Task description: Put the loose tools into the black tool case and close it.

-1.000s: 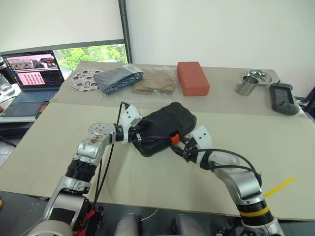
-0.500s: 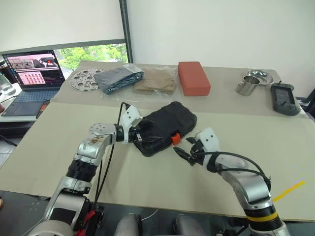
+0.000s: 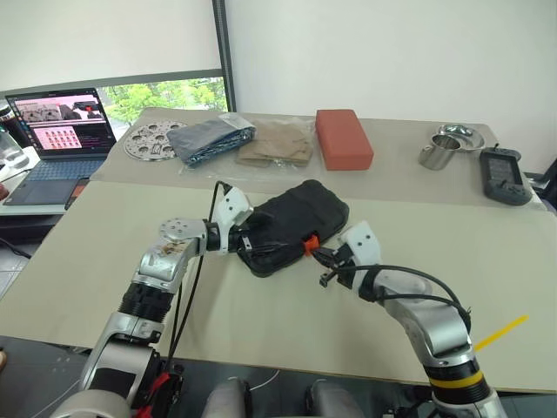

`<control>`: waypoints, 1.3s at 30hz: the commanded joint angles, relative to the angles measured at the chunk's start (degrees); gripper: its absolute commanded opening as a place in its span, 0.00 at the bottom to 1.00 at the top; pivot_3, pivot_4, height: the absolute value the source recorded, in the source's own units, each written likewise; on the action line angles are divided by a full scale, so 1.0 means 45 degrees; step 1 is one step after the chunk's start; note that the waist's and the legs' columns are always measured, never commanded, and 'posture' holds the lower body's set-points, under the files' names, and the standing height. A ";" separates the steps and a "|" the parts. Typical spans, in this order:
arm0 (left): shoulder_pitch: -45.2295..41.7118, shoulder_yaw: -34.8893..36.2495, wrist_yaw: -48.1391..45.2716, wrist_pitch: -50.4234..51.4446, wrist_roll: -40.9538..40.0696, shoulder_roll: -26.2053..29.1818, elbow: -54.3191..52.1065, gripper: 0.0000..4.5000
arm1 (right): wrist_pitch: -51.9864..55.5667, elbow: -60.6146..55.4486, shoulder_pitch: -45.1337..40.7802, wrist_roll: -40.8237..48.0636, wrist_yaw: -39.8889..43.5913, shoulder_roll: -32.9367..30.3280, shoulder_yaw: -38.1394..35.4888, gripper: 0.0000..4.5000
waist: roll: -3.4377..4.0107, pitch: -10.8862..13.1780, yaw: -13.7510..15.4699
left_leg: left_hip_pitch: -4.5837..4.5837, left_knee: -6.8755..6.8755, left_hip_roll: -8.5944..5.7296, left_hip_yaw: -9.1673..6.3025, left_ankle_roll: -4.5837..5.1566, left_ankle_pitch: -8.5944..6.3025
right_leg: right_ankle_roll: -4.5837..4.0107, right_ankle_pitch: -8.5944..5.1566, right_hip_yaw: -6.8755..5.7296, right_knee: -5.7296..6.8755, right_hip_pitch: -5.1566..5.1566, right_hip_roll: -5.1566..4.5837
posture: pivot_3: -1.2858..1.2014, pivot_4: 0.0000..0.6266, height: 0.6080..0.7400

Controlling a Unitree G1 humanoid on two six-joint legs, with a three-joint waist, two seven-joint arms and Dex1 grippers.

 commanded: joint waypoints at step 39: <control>-0.0002 0.0008 -0.0158 -0.0132 0.0291 -0.0273 0.0288 1.00 | -0.1625 0.2238 -0.1798 -0.0821 0.0003 0.1242 0.0242 0.01 | 0.0002 0.0015 -0.0104 | 0.0006 -0.0025 0.0013 -0.0006 0.0023 0.0015 | -0.0005 0.0003 0.0023 0.0014 -0.0015 0.0014 | 0.52 0.24 1.00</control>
